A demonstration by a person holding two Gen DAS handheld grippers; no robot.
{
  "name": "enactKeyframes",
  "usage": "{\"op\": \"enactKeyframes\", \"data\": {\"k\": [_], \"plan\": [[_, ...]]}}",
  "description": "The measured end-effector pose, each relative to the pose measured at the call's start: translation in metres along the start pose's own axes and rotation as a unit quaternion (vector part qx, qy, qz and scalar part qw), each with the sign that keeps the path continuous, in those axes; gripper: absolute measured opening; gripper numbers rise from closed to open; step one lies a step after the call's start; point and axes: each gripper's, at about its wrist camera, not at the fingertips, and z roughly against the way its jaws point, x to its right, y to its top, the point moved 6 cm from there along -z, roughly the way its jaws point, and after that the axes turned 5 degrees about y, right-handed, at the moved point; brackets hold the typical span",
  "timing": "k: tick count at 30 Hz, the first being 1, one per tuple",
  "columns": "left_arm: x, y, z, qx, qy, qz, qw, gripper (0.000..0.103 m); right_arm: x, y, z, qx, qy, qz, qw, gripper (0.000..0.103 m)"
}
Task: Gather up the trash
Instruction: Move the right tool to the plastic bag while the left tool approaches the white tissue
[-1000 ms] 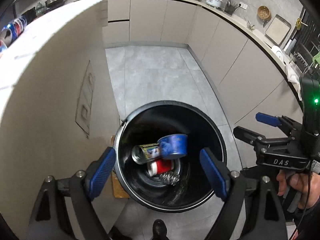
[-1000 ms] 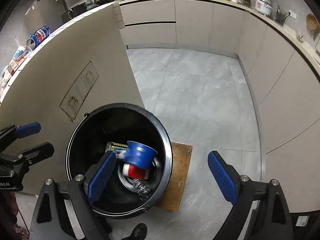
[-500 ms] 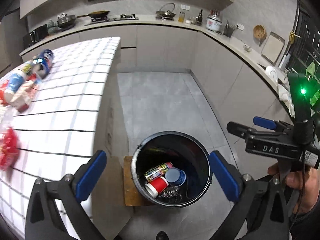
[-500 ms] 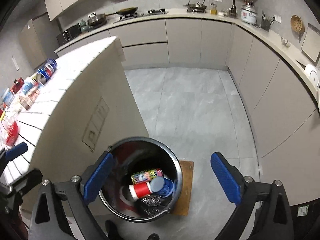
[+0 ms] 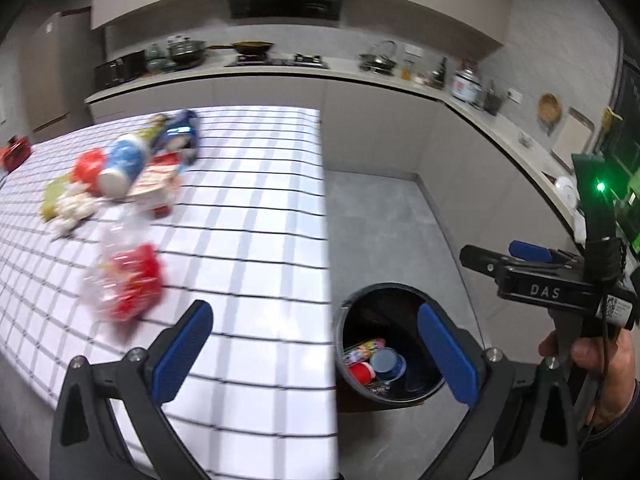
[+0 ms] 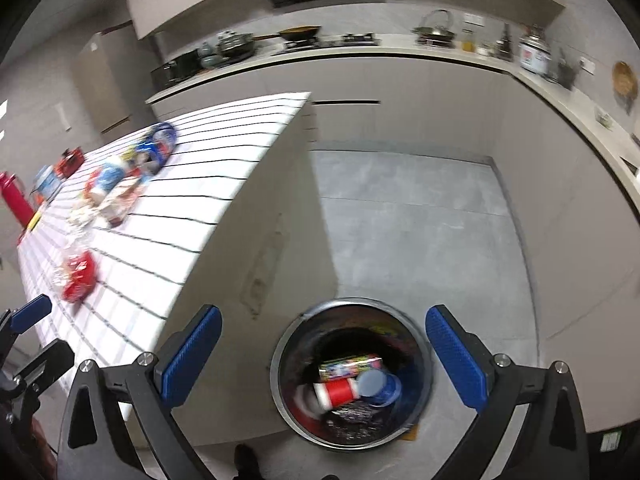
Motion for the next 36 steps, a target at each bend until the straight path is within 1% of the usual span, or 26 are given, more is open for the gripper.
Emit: {"op": "enactKeyframes", "data": {"k": [2,9,10,14,18,23,29,36], "plan": [[-0.018,0.000,0.004,0.003,0.012,0.012,0.9999,0.103,-0.020,0.003,-0.003,-0.002,0.009,0.013,1.000,0.103],[-0.104,-0.010,0.017,0.008,0.053,0.064,0.9965,0.103,-0.100,0.011,-0.020,-0.008,0.047,0.059,0.997,0.103],[-0.120,-0.013,0.018,0.008,0.063,0.074,0.9952,0.103,-0.110,0.012,-0.023,-0.008,0.051,0.064,0.997,0.103],[-0.164,-0.023,0.021,0.002,0.092,0.099,0.9909,0.103,-0.150,0.013,-0.033,-0.014,0.068,0.082,0.994,0.103],[-0.198,-0.031,0.021,-0.003,0.110,0.115,0.9873,0.103,-0.191,0.013,-0.044,-0.021,0.083,0.098,0.991,0.103],[-0.229,-0.038,0.024,-0.007,0.117,0.123,0.9855,0.103,-0.241,0.007,-0.054,-0.027,0.101,0.116,0.988,0.103],[-0.259,-0.040,0.024,-0.010,0.116,0.122,0.9857,0.103,-0.288,-0.001,-0.069,-0.039,0.111,0.129,0.985,0.103],[-0.287,-0.038,0.017,-0.015,0.106,0.121,0.9869,0.103,-0.320,-0.009,-0.100,-0.063,0.106,0.122,0.985,0.103]]}}
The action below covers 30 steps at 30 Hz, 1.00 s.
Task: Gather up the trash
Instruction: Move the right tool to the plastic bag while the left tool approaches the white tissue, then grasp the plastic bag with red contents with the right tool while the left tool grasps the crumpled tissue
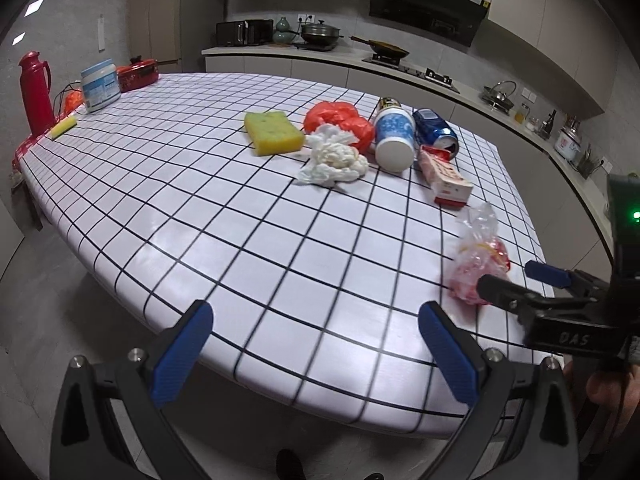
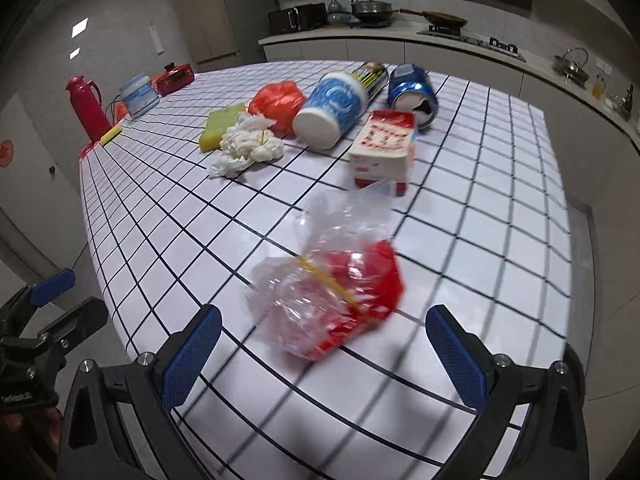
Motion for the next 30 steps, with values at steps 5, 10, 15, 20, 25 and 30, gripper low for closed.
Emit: {"op": "enactKeyframes", "data": {"k": [5,10,15,20,25,30], "plan": [[-0.004,0.007,-0.015,-0.010,-0.016,-0.009,0.9998,0.103,0.004,0.000,-0.018,-0.011,-0.016,-0.013,1.000,0.103],[0.000,0.013,-0.027,-0.015,-0.034,-0.023,0.9991,0.103,0.030,0.005,-0.013,0.008,-0.047,-0.041,0.998,0.103],[0.012,0.019,-0.039,-0.021,-0.054,-0.039,0.9976,0.103,0.057,0.001,0.000,0.016,-0.063,-0.074,0.995,0.103],[0.025,0.026,-0.050,-0.024,-0.068,-0.053,0.9960,0.103,0.064,0.003,0.014,0.036,-0.056,-0.099,0.993,0.103],[0.025,0.042,-0.063,-0.020,-0.066,-0.061,0.9958,0.103,0.059,0.018,-0.009,0.028,-0.040,-0.122,0.991,0.103],[0.018,0.059,-0.079,-0.017,-0.067,-0.063,0.9957,0.103,0.061,0.030,-0.022,0.032,-0.057,-0.123,0.990,0.080]]}}
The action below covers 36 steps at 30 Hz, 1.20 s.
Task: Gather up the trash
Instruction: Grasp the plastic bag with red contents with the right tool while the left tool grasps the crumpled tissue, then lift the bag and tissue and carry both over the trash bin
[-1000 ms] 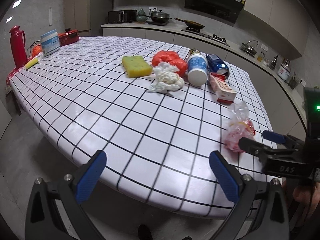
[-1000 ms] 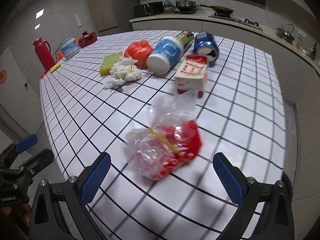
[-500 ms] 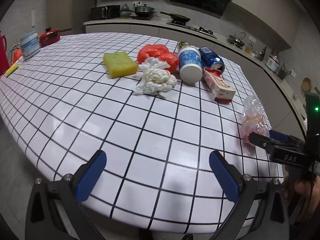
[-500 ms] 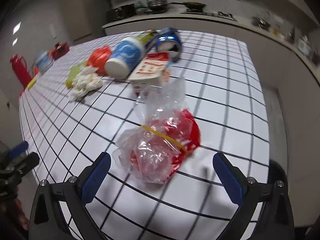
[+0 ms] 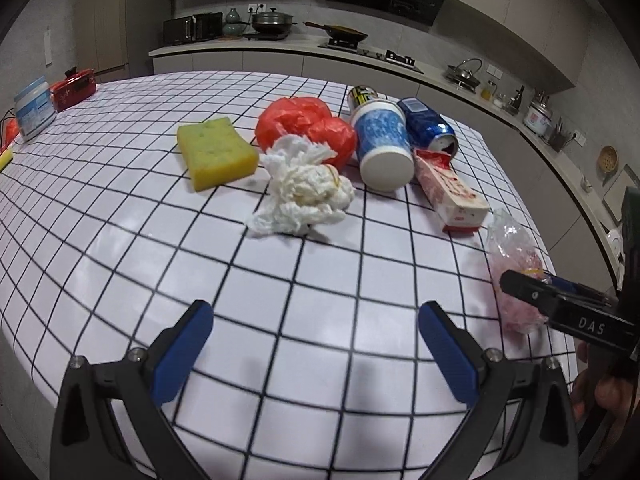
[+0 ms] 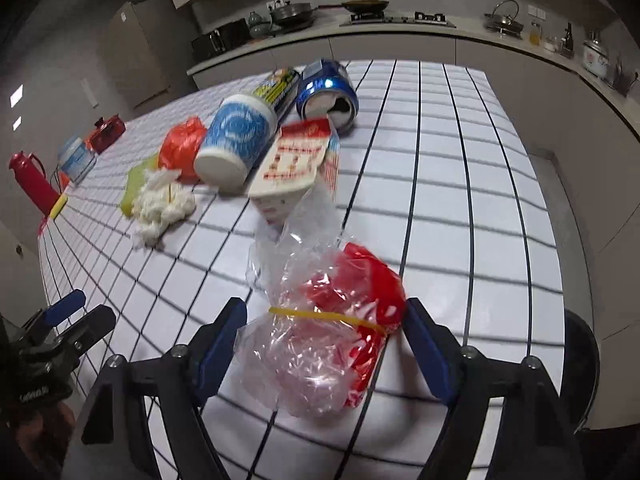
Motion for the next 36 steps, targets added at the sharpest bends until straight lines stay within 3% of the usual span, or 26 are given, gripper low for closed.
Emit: {"op": "enactKeyframes", "data": {"k": [10,17,19,22,23,24,27,36], "plan": [[0.000,0.046,-0.048,0.000,-0.003,-0.012,0.9999,0.101,0.012,0.025,-0.015,-0.002,-0.022,0.024,0.999,0.081],[0.004,0.054,-0.066,-0.010,0.001,-0.012,0.9999,0.095,0.017,0.023,-0.024,-0.009,-0.022,0.025,0.999,0.080],[0.005,0.052,-0.072,-0.020,0.002,-0.016,0.9997,0.091,0.021,0.024,-0.025,-0.007,-0.020,0.019,1.000,0.074],[0.010,0.050,-0.072,-0.014,-0.004,-0.029,0.9995,0.071,0.028,0.027,-0.021,0.002,-0.028,0.013,1.000,0.073],[0.013,0.050,-0.070,-0.013,-0.010,-0.033,0.9993,0.054,0.029,0.028,-0.021,0.004,-0.027,0.011,1.000,0.073],[0.013,0.051,-0.070,-0.013,-0.012,-0.033,0.9993,0.050,0.032,0.029,-0.020,0.007,-0.029,0.009,1.000,0.073],[0.015,0.049,-0.065,-0.011,-0.024,-0.029,0.9992,0.045,0.034,0.033,-0.018,0.011,-0.030,0.008,0.999,0.073],[0.026,0.044,-0.038,0.011,-0.034,-0.032,0.9988,0.044,0.034,0.038,-0.003,0.030,-0.032,0.008,0.999,0.073]]}}
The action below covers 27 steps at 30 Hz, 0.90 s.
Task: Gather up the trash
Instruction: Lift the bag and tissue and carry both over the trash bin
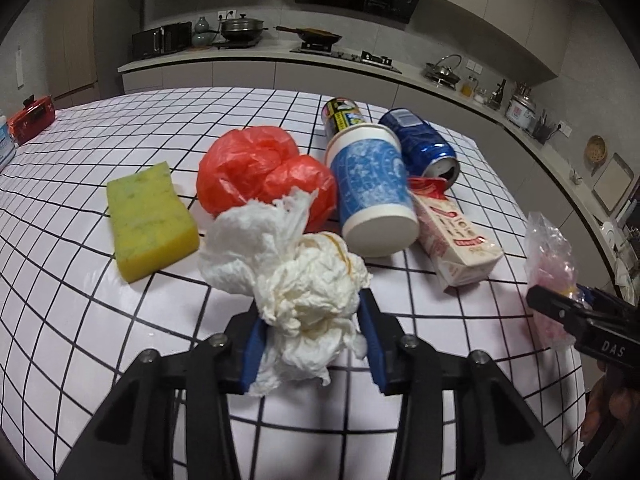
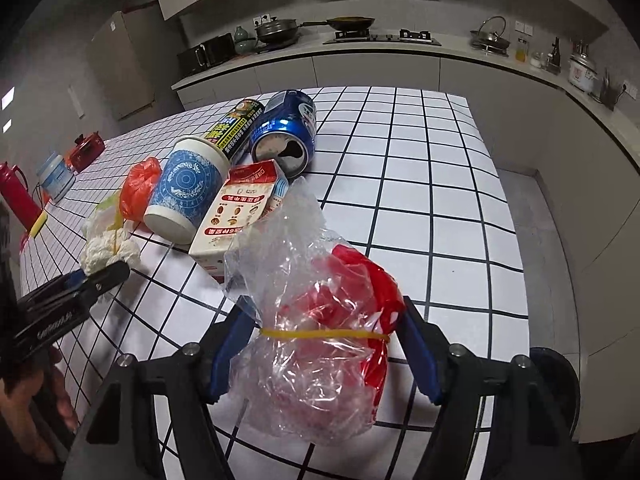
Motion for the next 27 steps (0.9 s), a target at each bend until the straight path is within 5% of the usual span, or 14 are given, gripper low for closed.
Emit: {"op": "enactKeyframes", "data": {"k": [27], "plan": [[0.115,-0.023,0.057,0.030,-0.049,-0.036,0.9977,0.044,0.067,-0.031,0.090,0.038,-0.015,-0.018,0.999,0.072]]}}
